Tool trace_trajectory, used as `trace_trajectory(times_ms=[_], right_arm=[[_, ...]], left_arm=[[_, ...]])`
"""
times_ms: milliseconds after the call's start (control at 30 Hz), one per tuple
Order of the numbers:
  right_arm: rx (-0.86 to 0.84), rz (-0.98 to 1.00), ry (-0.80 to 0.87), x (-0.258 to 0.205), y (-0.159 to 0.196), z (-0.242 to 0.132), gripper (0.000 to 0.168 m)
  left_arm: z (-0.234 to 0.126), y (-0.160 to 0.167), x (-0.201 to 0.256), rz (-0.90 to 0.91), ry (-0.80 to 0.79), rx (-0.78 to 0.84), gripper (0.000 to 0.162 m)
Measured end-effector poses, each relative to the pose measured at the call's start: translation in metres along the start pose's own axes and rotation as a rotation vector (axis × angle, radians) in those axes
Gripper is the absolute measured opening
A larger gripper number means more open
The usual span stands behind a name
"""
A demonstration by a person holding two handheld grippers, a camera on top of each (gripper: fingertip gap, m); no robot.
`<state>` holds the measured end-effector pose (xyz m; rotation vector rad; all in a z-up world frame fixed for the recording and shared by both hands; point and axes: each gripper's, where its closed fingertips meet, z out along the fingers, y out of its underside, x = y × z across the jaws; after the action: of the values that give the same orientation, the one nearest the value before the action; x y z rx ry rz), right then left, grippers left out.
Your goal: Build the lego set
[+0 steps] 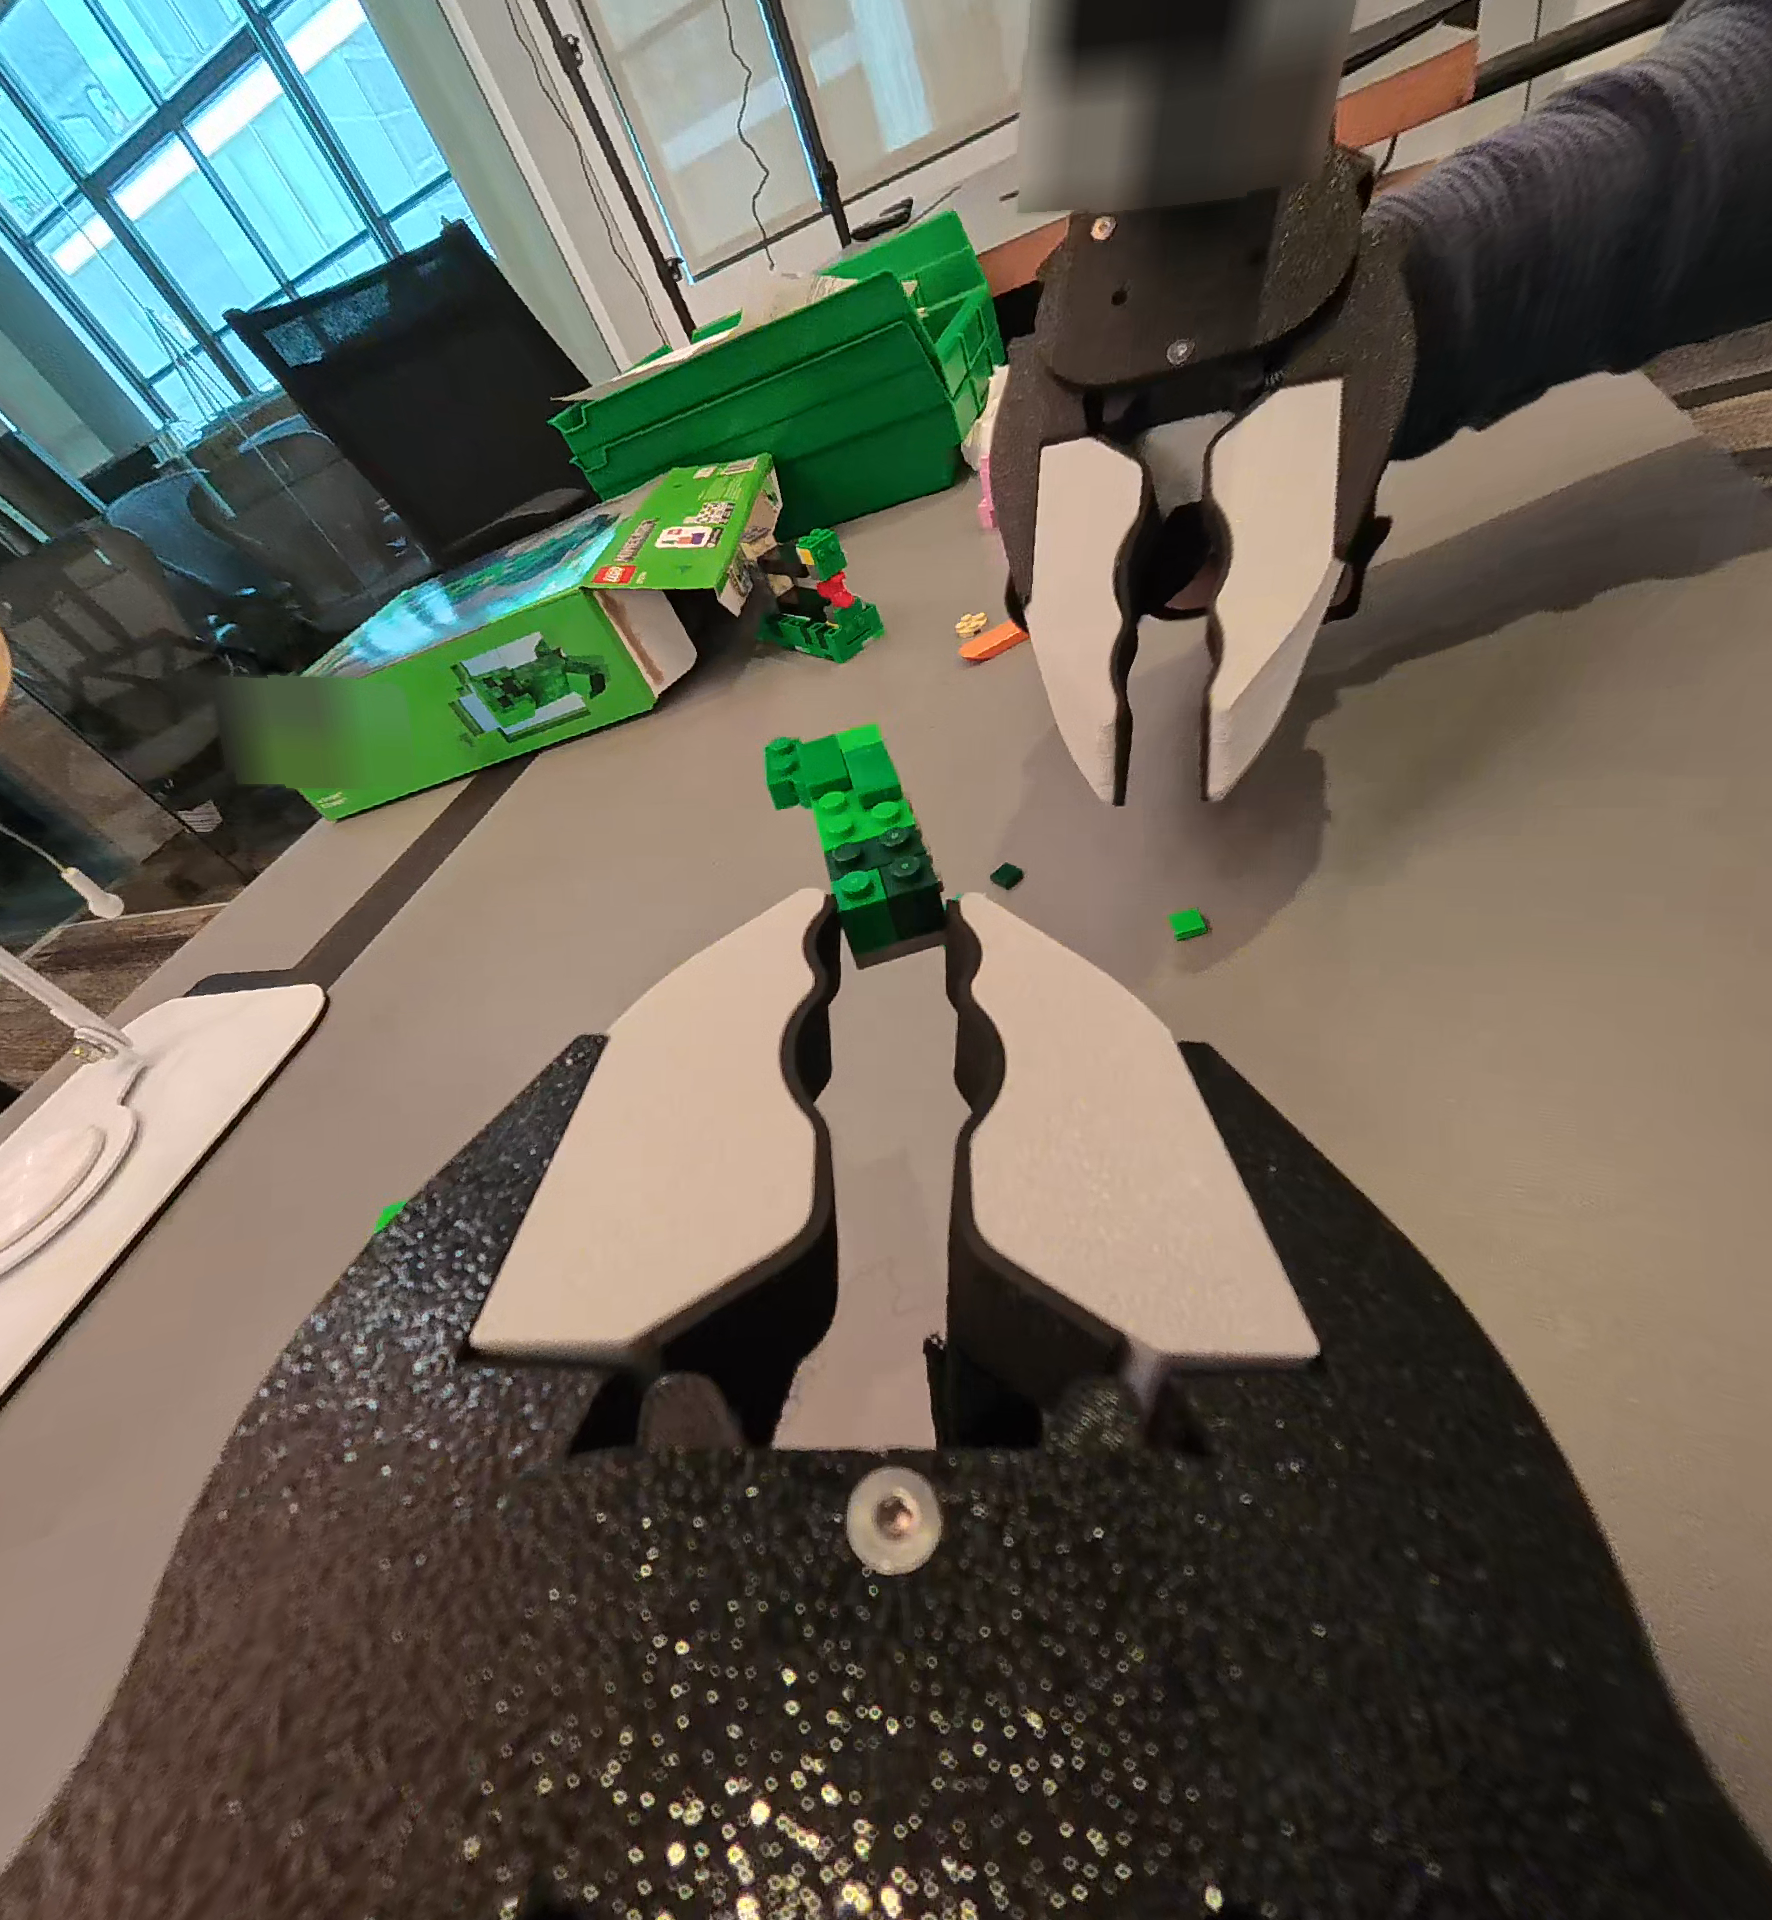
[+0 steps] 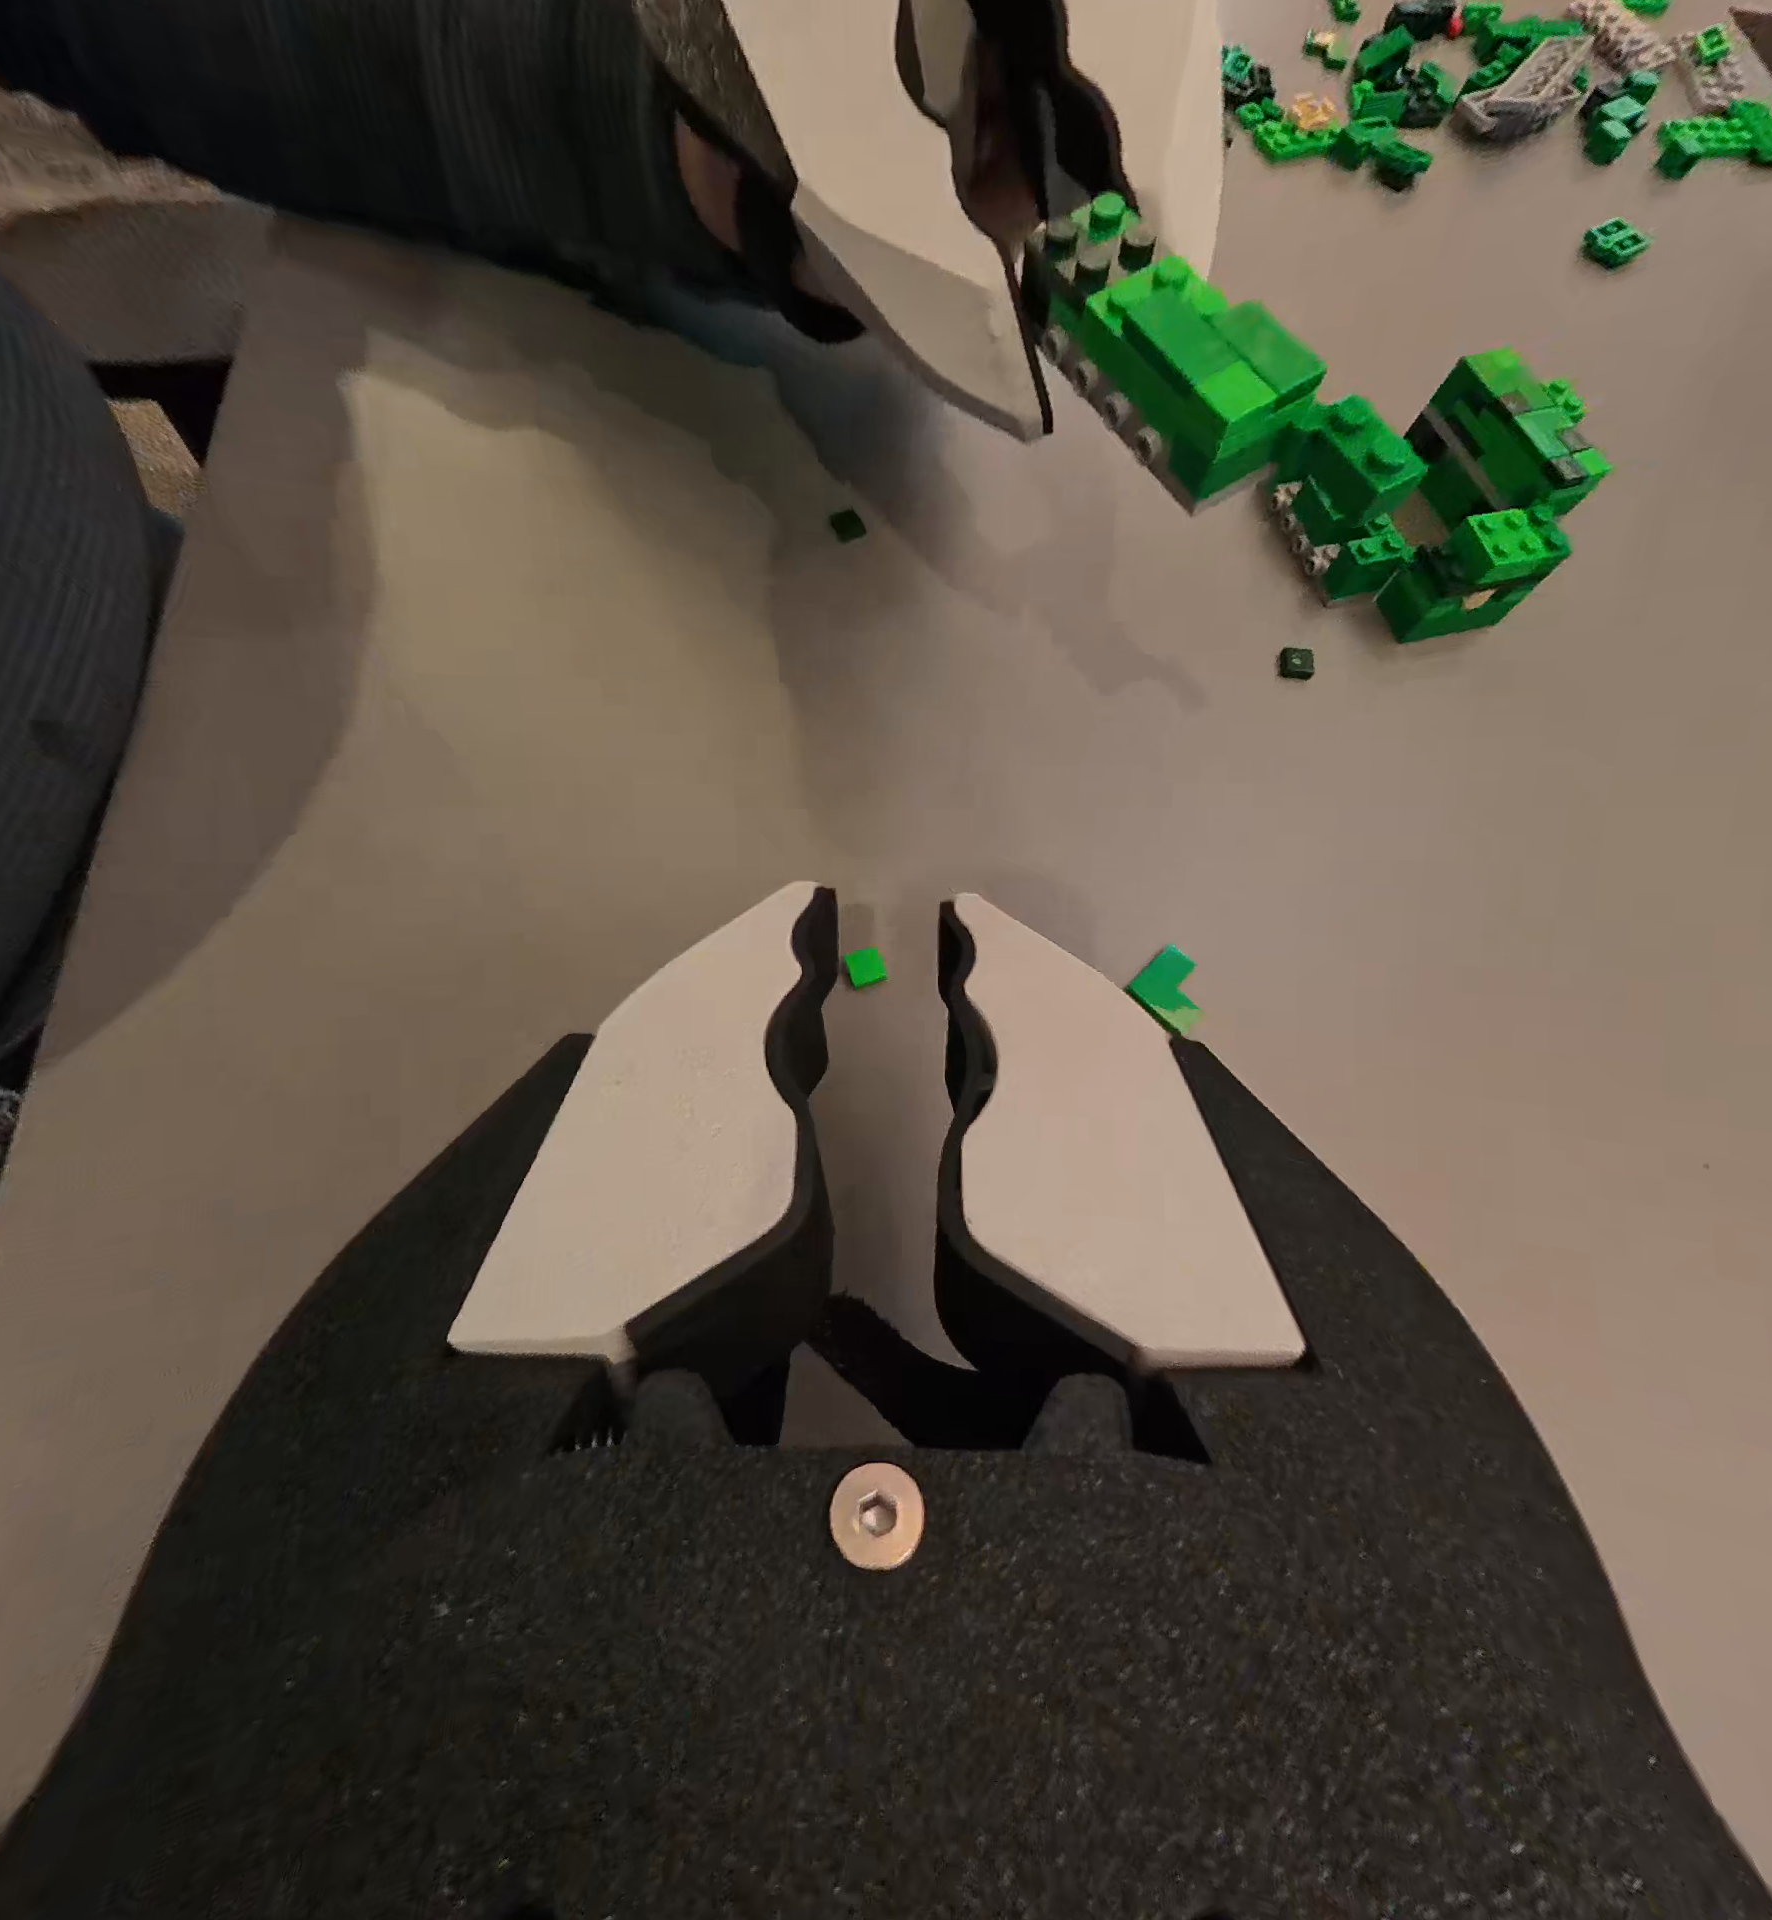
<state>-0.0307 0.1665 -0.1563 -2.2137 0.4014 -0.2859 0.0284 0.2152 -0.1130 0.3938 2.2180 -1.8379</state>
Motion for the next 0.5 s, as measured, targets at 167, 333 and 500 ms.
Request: trace_trajectory(times_ms=[167, 333, 500], right_arm=[[-0.037, -0.055, -0.005, 0.0047, 0.004, -0.0003, 0.008], [-0.053, -0.039, -0.037, 0.0042, 0.0044, 0.0015, 0.013], [-0.079, 0.003, -0.057, 0.0022, 0.0071, 0.0036, 0.019]], left_arm=[[0.0018, 0.0025, 0.0013, 0.007, 0.002, -0.008, 0.019], [0.0042, 0.0064, 0.0034, 0.029, 0.003, -0.03, 0.019], [0.0051, 0.0097, 0.002, 0.032, -0.006, -0.043, 0.019]])
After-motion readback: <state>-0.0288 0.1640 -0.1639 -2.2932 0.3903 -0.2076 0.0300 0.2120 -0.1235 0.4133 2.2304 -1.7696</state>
